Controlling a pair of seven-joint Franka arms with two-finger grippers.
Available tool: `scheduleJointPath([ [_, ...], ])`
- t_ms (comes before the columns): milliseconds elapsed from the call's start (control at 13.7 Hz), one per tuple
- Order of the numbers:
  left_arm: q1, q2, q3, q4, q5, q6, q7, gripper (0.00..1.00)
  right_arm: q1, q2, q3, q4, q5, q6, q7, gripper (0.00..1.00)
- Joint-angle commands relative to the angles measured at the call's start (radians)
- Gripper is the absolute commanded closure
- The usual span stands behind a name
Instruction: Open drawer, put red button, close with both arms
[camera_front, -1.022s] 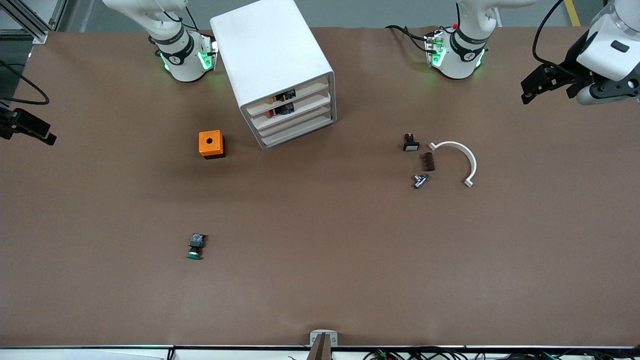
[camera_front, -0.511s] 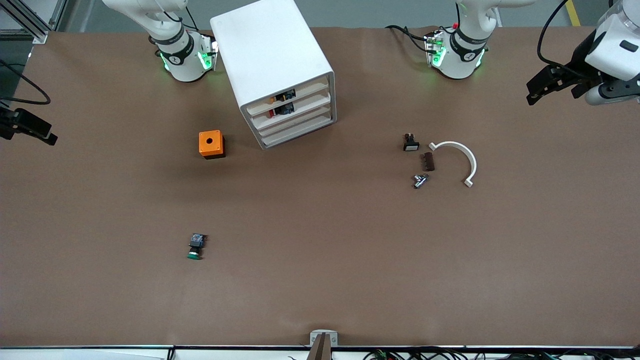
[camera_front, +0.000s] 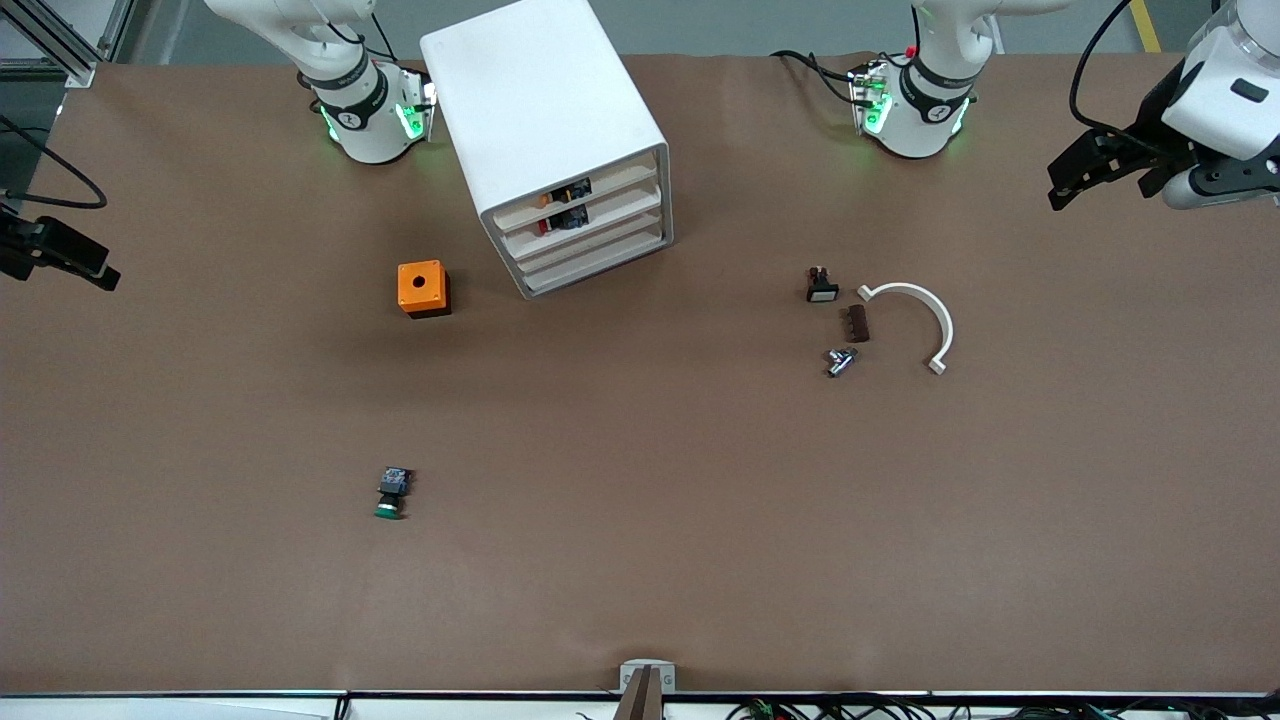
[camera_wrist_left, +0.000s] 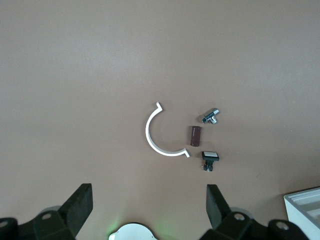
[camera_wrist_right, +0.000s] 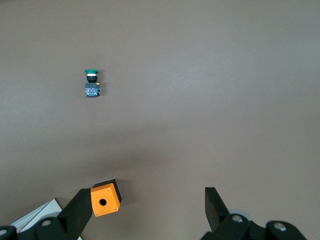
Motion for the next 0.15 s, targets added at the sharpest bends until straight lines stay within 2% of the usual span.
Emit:
scheduleJointPath([
  [0, 0.071, -0.007, -0.069, 0.001, 0.012, 0.003, 0.024, 0.0, -0.006, -0.014, 0.01, -0.011, -0.014, 0.005, -0.011, 0.0],
  [73, 0.074, -0.007, -0.073, 0.002, 0.012, 0.003, 0.023, 0.0, -0.006, -0.014, 0.011, -0.011, -0.012, 0.005, -0.011, 0.0],
])
